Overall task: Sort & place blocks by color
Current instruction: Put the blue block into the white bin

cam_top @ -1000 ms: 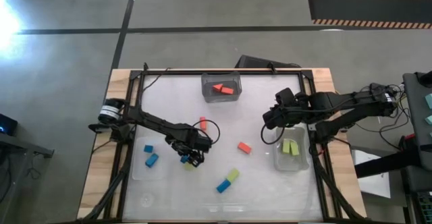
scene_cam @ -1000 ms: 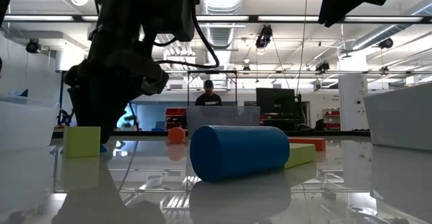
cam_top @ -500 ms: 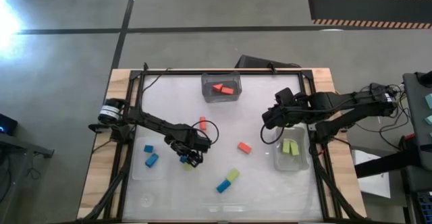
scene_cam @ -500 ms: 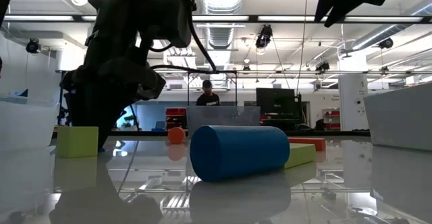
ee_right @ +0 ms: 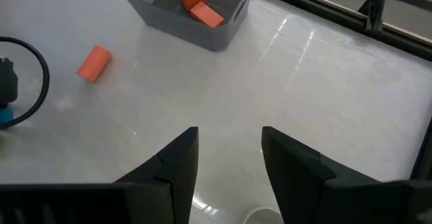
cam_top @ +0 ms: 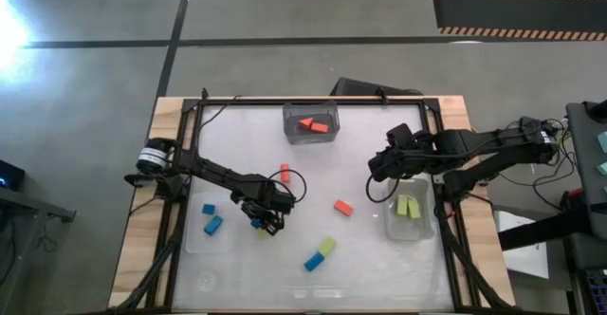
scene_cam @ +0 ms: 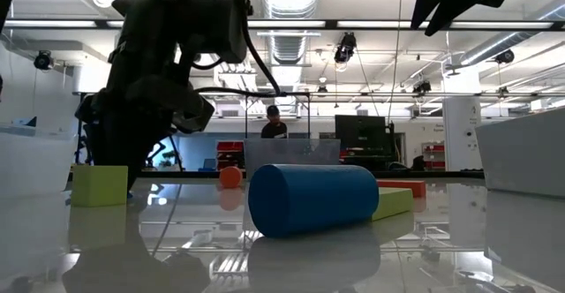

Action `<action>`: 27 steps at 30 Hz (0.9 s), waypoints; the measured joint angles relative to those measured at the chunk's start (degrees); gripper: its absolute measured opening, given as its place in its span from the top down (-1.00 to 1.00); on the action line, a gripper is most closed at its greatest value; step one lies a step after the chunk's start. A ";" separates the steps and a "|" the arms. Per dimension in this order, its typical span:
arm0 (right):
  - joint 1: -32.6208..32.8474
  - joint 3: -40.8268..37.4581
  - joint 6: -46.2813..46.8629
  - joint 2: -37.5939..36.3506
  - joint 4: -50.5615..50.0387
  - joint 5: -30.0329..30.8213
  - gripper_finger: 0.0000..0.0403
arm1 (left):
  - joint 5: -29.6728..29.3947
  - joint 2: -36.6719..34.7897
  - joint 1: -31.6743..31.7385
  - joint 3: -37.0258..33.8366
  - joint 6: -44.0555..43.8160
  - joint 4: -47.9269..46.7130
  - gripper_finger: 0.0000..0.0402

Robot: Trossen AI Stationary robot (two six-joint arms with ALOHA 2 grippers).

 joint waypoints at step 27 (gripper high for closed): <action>0.00 0.00 -0.02 0.00 0.07 0.02 0.23 | -2.60 -31.07 -0.10 -1.40 -7.55 -16.45 0.38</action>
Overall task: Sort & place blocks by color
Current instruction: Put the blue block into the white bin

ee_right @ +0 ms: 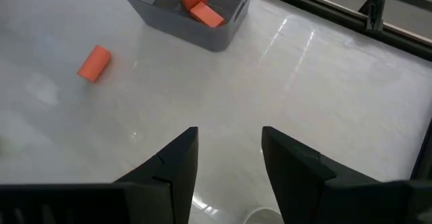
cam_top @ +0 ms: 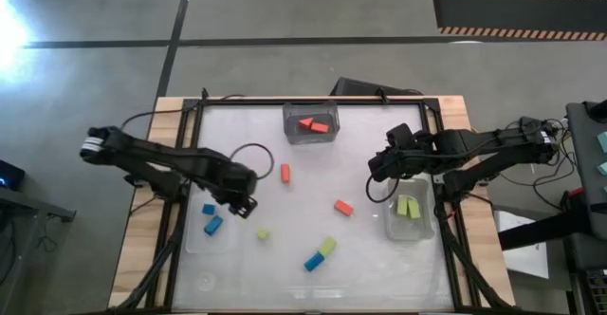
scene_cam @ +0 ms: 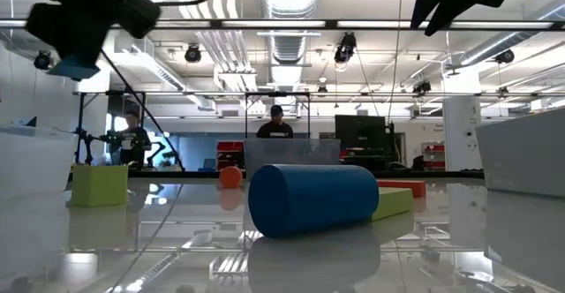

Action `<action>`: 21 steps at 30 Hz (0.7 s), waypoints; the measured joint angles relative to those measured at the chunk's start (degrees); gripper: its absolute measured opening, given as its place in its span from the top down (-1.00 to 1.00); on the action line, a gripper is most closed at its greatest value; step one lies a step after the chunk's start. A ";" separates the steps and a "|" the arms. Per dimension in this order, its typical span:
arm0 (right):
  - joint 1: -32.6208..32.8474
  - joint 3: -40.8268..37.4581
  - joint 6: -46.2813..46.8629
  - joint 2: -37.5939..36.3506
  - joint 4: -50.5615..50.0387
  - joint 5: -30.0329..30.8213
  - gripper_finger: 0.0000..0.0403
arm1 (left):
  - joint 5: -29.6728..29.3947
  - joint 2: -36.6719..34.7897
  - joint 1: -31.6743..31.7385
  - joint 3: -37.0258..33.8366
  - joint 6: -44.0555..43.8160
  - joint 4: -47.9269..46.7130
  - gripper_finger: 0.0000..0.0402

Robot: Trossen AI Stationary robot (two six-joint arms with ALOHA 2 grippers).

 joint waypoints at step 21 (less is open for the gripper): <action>0.00 0.00 0.61 0.00 0.16 0.00 0.23 | 0.22 -13.85 -0.03 -26.04 -24.15 8.94 0.38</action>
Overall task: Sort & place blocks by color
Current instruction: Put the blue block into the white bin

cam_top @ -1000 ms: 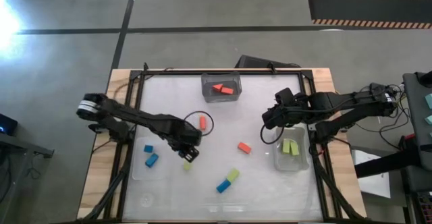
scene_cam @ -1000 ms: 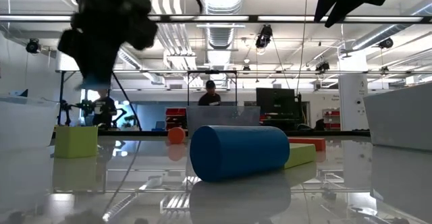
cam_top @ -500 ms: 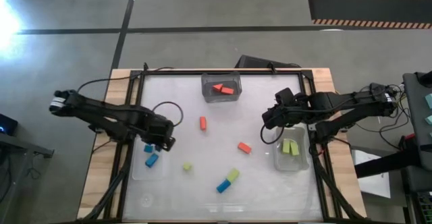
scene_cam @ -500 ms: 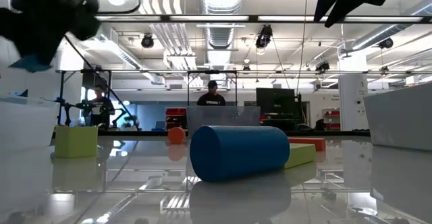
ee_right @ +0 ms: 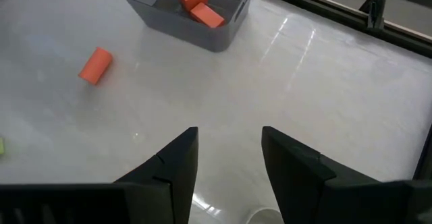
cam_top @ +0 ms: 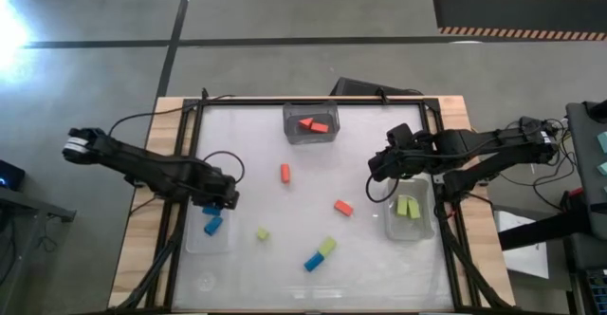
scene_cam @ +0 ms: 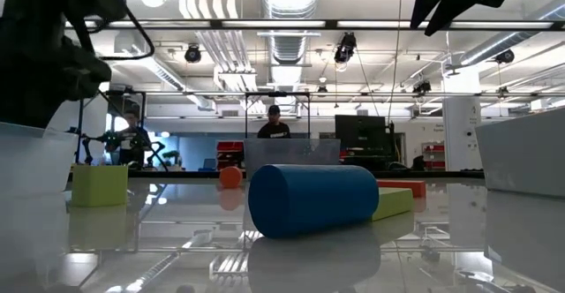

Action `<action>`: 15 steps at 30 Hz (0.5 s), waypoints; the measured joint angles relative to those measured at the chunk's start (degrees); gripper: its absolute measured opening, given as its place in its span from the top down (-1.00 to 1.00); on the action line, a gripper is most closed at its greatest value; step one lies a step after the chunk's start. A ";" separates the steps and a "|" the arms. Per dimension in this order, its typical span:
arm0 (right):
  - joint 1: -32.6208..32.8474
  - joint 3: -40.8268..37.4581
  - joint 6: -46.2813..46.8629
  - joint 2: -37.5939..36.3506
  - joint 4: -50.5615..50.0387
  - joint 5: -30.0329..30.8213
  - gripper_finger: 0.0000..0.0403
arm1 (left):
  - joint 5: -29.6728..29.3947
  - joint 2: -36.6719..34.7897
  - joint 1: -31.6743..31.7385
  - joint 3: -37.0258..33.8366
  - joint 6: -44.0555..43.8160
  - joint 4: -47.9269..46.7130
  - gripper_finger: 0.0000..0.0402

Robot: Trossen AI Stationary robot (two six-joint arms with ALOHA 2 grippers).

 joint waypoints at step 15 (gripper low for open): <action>0.00 0.00 0.33 0.00 0.14 0.00 0.23 | -0.46 7.54 0.00 -0.07 0.47 1.45 0.33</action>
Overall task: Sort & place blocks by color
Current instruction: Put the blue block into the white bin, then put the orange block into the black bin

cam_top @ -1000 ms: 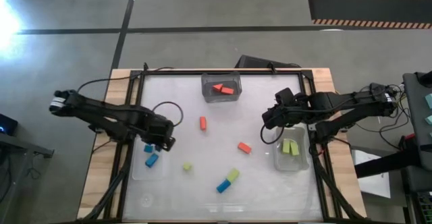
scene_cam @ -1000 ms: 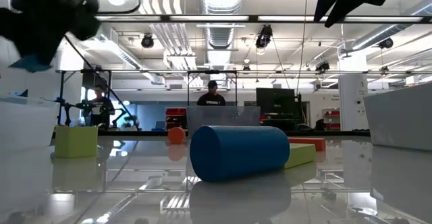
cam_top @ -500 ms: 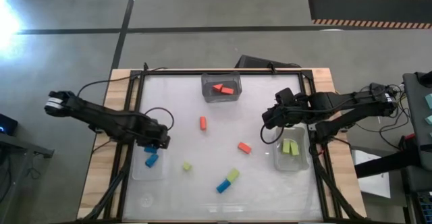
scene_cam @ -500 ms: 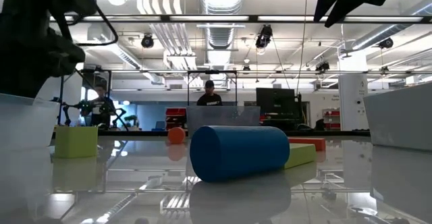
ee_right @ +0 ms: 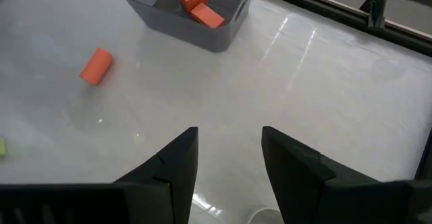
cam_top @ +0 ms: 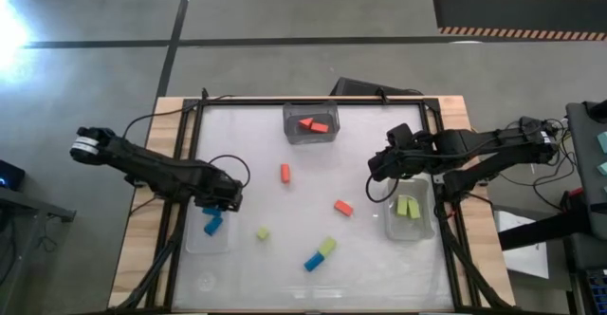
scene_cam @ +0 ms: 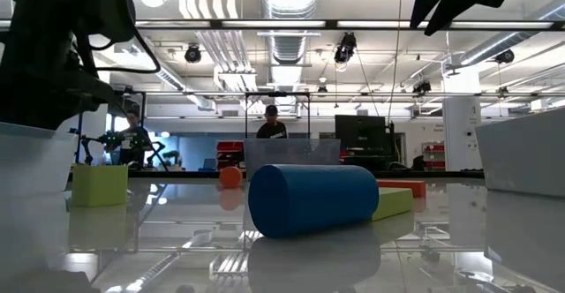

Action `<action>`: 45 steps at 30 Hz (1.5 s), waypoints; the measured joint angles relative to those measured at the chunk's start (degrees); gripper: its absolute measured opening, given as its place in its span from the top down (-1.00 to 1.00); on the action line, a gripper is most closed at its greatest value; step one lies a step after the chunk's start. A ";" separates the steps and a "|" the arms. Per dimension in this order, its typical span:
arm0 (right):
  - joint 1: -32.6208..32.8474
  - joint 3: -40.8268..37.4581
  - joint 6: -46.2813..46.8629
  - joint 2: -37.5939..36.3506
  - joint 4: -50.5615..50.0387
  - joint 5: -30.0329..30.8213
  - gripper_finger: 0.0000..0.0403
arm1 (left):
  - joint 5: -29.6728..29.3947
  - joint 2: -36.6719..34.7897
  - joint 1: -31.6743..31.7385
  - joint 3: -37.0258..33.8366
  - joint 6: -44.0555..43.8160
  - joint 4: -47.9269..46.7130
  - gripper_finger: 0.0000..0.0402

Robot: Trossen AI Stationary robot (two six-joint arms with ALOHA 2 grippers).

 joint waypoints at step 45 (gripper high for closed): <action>-0.02 0.00 -2.49 9.47 17.87 -19.89 0.26 | -15.10 -4.16 0.02 23.53 15.66 3.52 0.14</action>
